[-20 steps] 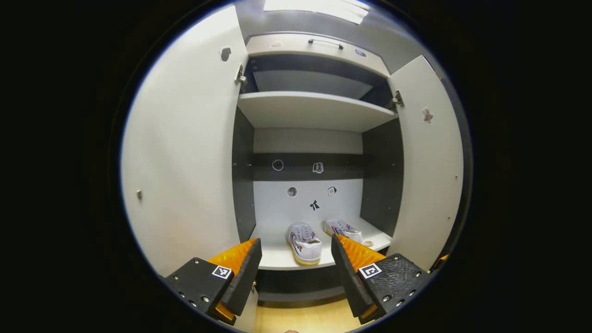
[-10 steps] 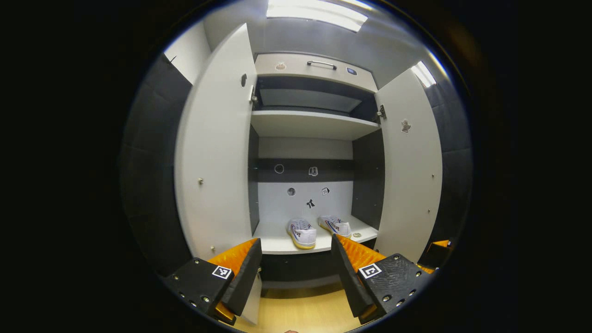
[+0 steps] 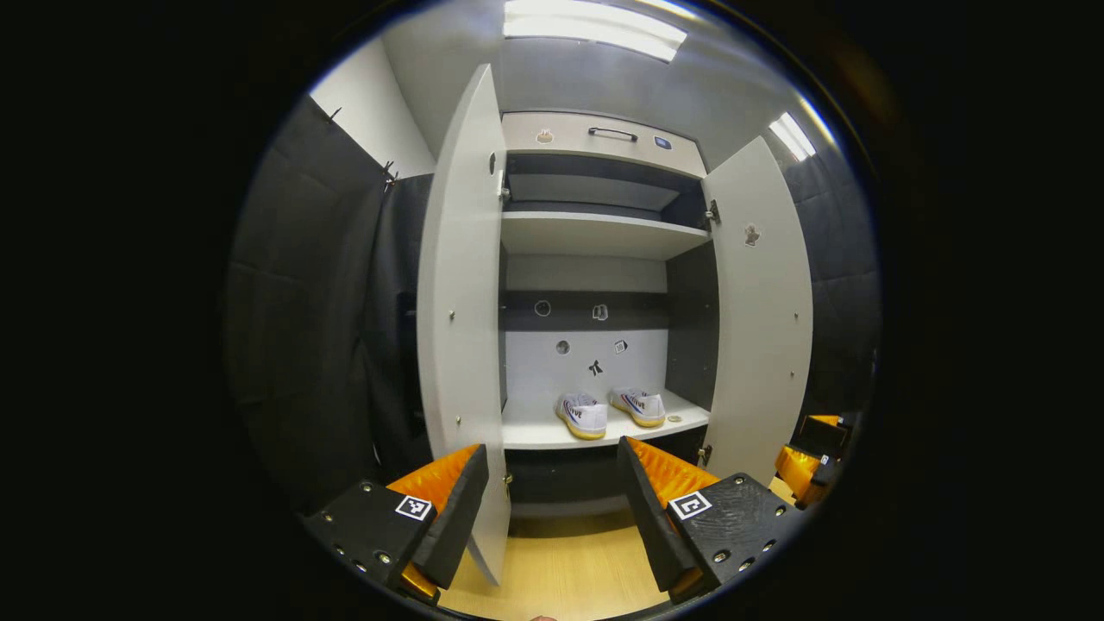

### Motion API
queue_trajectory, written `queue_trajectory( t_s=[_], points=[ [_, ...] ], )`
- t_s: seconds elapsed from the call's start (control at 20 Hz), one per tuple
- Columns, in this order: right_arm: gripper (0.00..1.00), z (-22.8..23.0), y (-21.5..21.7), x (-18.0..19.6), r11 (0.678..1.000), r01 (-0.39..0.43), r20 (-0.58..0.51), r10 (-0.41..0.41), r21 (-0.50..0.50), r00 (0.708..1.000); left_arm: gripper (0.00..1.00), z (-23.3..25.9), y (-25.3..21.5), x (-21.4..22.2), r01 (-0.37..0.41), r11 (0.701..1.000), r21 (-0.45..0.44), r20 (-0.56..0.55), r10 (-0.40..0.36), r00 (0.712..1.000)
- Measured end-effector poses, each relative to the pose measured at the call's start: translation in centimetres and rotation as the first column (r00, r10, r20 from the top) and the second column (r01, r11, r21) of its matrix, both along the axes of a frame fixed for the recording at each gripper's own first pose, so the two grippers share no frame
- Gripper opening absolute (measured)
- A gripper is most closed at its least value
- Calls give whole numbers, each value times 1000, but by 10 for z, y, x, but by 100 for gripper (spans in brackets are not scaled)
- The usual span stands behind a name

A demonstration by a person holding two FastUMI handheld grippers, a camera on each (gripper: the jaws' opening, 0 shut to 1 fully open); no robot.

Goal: Grab one shoe with the right hand and put it into the shoe cabinet, grab the other shoe with the left hand and put it into the shoe cabinet; then close the right door with the right hand and the left door with the left hand.

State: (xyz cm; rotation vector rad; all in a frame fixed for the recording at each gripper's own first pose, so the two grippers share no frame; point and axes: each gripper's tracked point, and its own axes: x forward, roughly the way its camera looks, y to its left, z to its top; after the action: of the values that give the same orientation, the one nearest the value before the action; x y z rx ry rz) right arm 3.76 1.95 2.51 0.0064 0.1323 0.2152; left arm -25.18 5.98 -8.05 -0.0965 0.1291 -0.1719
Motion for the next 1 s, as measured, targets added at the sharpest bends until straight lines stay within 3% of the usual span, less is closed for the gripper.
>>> queue_trajectory(
  t_s=[0.55, 0.8, 1.0],
  points=[
    [98, 31, -76, 23, 983, 178, 47, -176, -52, 983, 80, -9, 17, -13, -18, 1000, -1, -12, 18, 1000],
    [98, 49, -123, 38, 951, 301, 77, -296, -68, 952, 80, -14, 24, -15, -25, 1000, -3, -15, 25, 1000],
    [96, 59, -165, 50, 905, 415, 98, -406, -91, 908, 80, -18, 29, -16, -38, 999, -14, -22, 38, 999]
  ],
)
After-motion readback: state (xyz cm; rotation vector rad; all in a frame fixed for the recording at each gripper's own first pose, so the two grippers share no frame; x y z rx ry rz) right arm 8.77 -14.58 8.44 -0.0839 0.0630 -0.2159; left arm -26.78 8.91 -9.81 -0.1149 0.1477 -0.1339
